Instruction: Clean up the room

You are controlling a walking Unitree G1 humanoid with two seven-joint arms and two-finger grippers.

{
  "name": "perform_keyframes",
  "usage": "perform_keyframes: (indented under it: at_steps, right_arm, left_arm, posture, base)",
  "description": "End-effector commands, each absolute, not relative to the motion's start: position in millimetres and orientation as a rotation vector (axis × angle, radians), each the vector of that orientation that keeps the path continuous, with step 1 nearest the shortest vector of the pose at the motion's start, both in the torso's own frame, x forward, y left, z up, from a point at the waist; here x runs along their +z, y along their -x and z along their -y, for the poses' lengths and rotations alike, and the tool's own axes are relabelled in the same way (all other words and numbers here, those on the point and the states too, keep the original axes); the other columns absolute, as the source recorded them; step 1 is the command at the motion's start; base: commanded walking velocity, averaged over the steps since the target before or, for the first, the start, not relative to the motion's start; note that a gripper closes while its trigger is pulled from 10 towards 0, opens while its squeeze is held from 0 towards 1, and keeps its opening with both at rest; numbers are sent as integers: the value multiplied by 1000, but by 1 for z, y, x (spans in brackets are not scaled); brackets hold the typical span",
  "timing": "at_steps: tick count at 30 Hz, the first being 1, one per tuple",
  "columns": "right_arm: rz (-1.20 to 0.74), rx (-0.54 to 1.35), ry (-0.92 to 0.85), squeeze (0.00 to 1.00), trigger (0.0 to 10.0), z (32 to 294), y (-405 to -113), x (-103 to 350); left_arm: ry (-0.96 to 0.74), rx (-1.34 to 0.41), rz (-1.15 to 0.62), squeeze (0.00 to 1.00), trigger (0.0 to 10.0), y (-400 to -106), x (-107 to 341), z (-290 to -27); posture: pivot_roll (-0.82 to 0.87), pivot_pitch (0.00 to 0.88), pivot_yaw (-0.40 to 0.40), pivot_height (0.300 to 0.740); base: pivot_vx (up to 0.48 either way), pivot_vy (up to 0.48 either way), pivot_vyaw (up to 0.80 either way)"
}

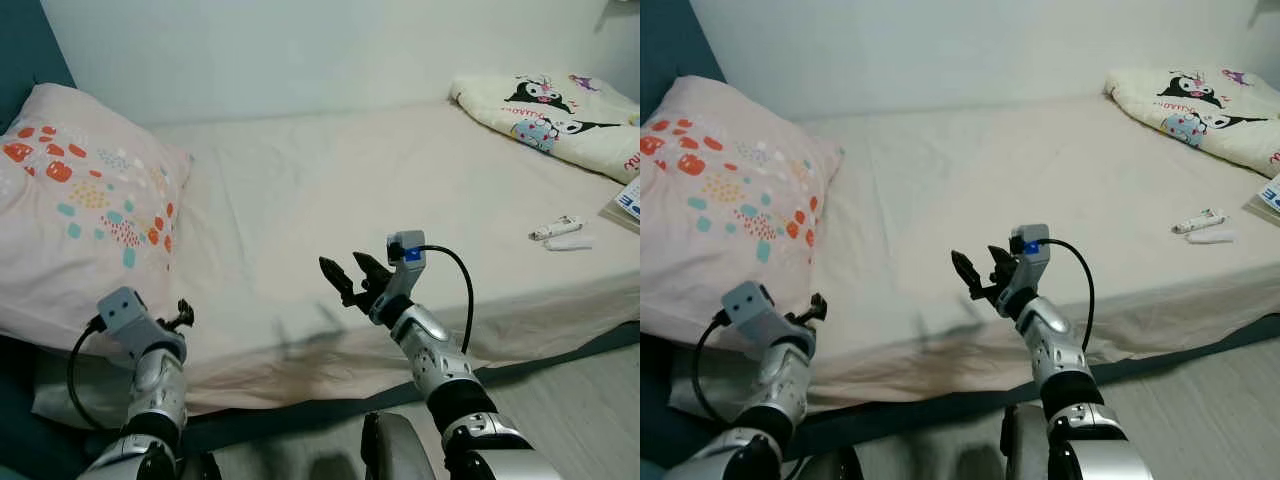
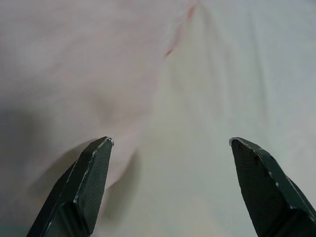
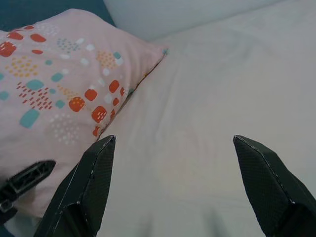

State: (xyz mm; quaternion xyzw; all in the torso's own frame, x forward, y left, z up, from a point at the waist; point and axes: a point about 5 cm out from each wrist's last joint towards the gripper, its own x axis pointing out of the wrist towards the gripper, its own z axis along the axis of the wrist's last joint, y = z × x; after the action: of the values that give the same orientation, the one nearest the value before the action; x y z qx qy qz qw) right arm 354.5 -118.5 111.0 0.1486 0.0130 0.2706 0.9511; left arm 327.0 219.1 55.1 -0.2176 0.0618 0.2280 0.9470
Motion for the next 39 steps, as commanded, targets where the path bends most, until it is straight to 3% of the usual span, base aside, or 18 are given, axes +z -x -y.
perform_keyframes:
  at_steps: [1,14,17,22,30,35,36,39]
  right_arm:
    - [-34,559,-326,0,10000,116,-351,107]
    - [-97,648,-267,0,10000,109,-331,88]
    - [-108,661,-267,0,10000,107,-325,83]
    - [-118,671,-269,0,10000,107,-319,80]
    - [-115,678,-276,0,10000,112,-309,83]
    - [-117,678,-284,0,10000,113,-307,84]
    - [-119,692,-279,0,10000,113,-303,85]
    - [-131,712,-262,0,10000,116,-292,86]
  left_arm:
    - [426,465,-118,0,10000,-329,59,-222]
    - [313,568,-151,0,10000,-332,64,-238]
    - [225,636,-172,0,10000,-324,61,-251]
    - [220,738,-223,0,10000,-303,43,-267]
    - [318,764,-241,0,10000,-284,25,-270]
    - [352,730,-222,0,10000,-287,25,-265]
    - [405,674,-180,0,10000,-295,32,-261]
    - [491,585,-102,0,10000,-307,44,-256]
  posture:
    - [-164,0,-19,453]
    - [-193,0,-23,444]
    - [-192,0,-23,444]
    - [-191,5,-27,444]
    - [-201,60,-54,444]
    - [-201,60,-54,444]
    - [-241,105,-78,444]
    - [-274,133,-96,444]
  base:
    - [0,0,0]
    - [0,0,0]
    - [0,0,0]
    - [0,0,0]
    - [0,0,0]
    - [0,0,0]
    - [0,0,0]
    - [0,0,0]
